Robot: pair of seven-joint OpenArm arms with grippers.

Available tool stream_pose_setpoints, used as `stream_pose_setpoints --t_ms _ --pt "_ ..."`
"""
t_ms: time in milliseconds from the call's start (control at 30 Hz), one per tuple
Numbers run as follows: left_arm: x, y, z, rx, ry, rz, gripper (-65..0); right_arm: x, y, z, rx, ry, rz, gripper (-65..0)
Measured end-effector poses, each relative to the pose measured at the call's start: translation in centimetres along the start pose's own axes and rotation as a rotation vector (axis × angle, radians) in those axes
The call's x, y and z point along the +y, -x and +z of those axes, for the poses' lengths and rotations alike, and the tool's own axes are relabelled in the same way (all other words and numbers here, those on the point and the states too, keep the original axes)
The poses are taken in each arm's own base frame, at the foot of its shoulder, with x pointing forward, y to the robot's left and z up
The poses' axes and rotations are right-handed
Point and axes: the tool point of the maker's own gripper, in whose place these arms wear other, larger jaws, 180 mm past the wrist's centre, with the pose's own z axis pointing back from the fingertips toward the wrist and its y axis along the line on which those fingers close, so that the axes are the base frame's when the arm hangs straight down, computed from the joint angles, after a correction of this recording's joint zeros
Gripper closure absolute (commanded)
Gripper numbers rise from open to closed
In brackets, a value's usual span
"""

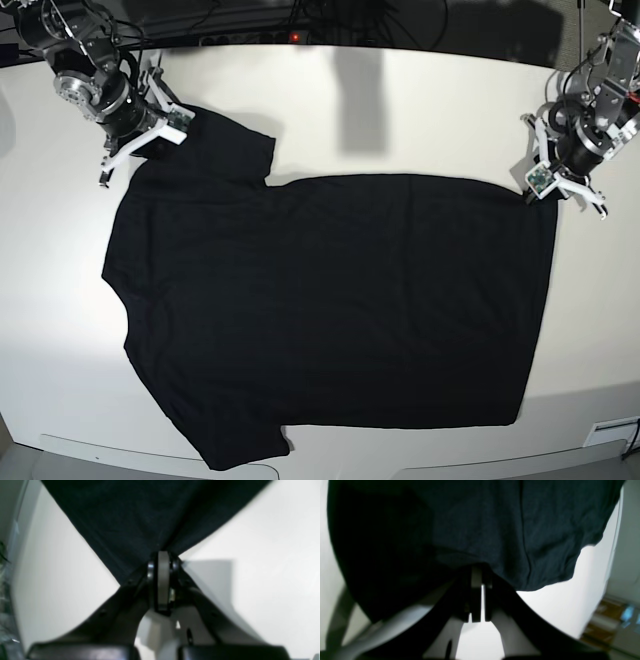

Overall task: Fold the T-shirt properly
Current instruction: 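Lift the grasped shirt edge with both grippers and pull it taut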

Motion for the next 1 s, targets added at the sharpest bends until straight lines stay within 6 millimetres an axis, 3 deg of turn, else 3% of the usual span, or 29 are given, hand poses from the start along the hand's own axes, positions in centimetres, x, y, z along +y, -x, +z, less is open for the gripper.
stream_pose_setpoints --t_ms 133,233,400,567,800,1000 --pt "-0.2 -0.4 0.1 -0.018 0.008 0.173 0.0 -0.5 -0.3 0.4 -0.058 -0.020 -0.192 0.0" --pt "-1.9 -0.6 1.2 -0.033 0.066 0.202 0.0 -0.5 0.5 1.3 -0.064 -0.017 -0.281 0.0" --pt "-5.3 -0.6 3.9 -0.018 0.164 0.162 0.0 1.5 1.0 4.0 -0.087 -0.037 -0.346 0.0" --pt "-6.7 0.2 6.0 0.010 0.153 0.180 0.0 3.8 2.0 6.9 -0.079 -0.071 -0.412 0.0" --pt "-5.9 1.3 9.1 0.046 0.104 0.205 0.0 2.5 3.2 9.3 -0.070 -0.021 -0.454 0.0" --pt "-0.5 -1.5 10.2 -0.101 -0.044 0.333 0.0 -0.8 1.7 9.4 -0.141 0.049 -0.495 0.0"
